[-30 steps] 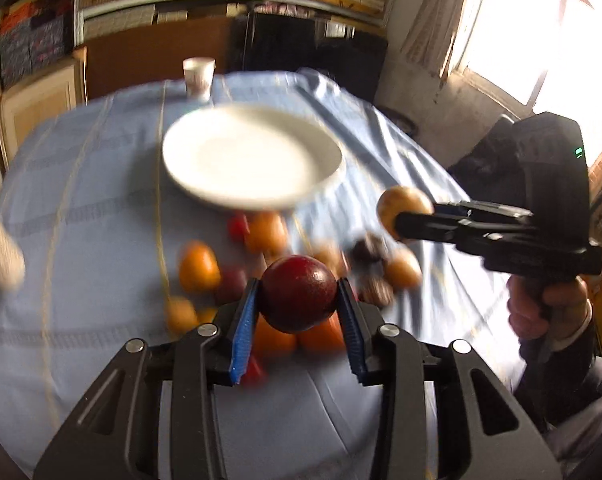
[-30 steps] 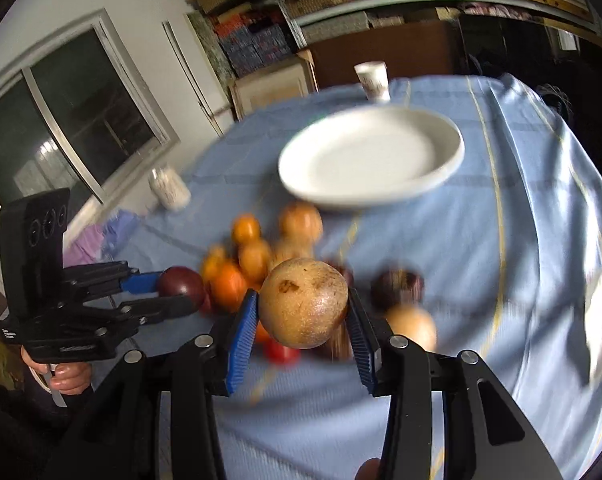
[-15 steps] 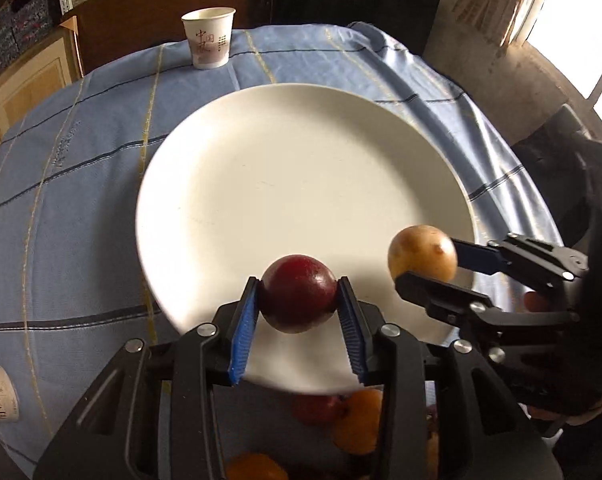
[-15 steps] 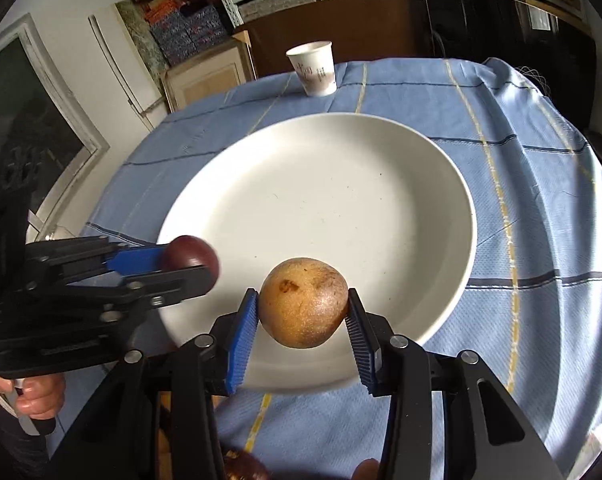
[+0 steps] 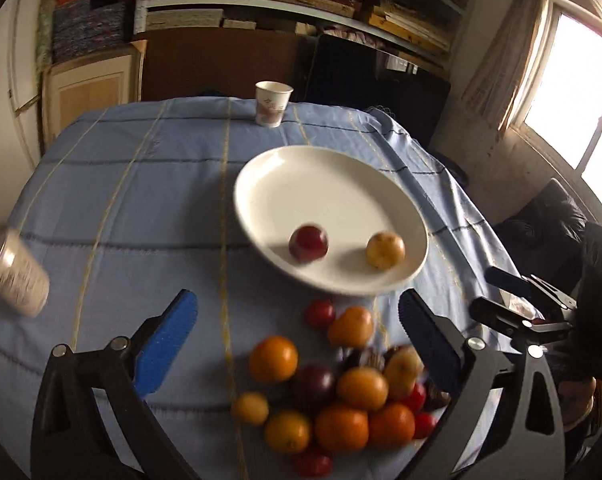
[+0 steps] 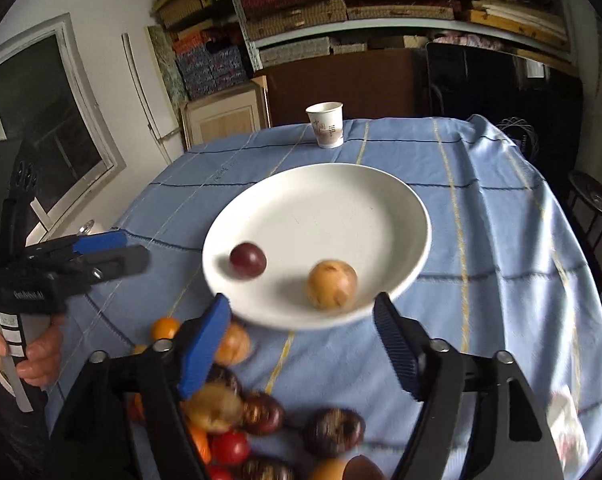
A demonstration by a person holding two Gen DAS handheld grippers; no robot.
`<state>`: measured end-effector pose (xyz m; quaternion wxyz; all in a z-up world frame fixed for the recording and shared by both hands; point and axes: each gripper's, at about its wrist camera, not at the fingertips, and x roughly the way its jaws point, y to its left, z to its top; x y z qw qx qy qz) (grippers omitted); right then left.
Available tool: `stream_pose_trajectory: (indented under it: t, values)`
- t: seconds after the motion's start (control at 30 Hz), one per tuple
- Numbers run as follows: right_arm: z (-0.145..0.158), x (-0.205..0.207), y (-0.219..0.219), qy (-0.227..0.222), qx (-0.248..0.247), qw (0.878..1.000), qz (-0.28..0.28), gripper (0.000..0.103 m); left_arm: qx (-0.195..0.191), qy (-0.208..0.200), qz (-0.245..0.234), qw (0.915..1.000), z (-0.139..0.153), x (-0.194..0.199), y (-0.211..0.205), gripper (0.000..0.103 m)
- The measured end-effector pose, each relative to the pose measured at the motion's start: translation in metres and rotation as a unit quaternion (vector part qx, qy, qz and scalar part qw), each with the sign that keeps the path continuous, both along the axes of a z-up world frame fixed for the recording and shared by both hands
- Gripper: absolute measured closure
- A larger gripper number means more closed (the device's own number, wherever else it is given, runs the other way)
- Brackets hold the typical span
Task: Organize fruits
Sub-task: 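Grasp a pale round fruit with the right tool while the left tool reaches toward a red tomato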
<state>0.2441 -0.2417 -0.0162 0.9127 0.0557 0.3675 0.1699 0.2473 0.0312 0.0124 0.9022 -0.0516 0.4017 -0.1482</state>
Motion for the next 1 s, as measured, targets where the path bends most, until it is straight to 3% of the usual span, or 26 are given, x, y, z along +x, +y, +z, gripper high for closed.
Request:
stream_pose_trajectory:
  t: [0.13, 0.4, 0.6, 0.7, 1.0]
  values:
    - [-0.021, -0.039, -0.013, 0.023, 0.005, 1.000, -0.018, 0.008, 0.004, -0.001, 0.040, 0.9992, -0.028, -0.043, 0.021, 0.004]
    - [-0.065, -0.073, -0.024, 0.077, -0.035, 0.996, -0.041, 0.008, 0.013, 0.013, 0.085, 0.9963, -0.069, -0.096, 0.047, 0.004]
    - [-0.076, -0.067, -0.032, 0.101, -0.001, 0.993, -0.057, 0.008, 0.014, 0.004, 0.075, 0.9971, -0.076, -0.102, 0.044, 0.004]
    - [-0.076, -0.065, -0.030, 0.099, -0.006, 0.993, -0.059, 0.008, 0.028, 0.028, 0.076, 0.9963, -0.084, -0.095, 0.041, 0.004]
    - [-0.073, -0.051, -0.020, 0.091, -0.024, 0.994, -0.062, 0.008, 0.015, 0.048, 0.071, 0.9962, -0.092, -0.089, 0.042, 0.004]
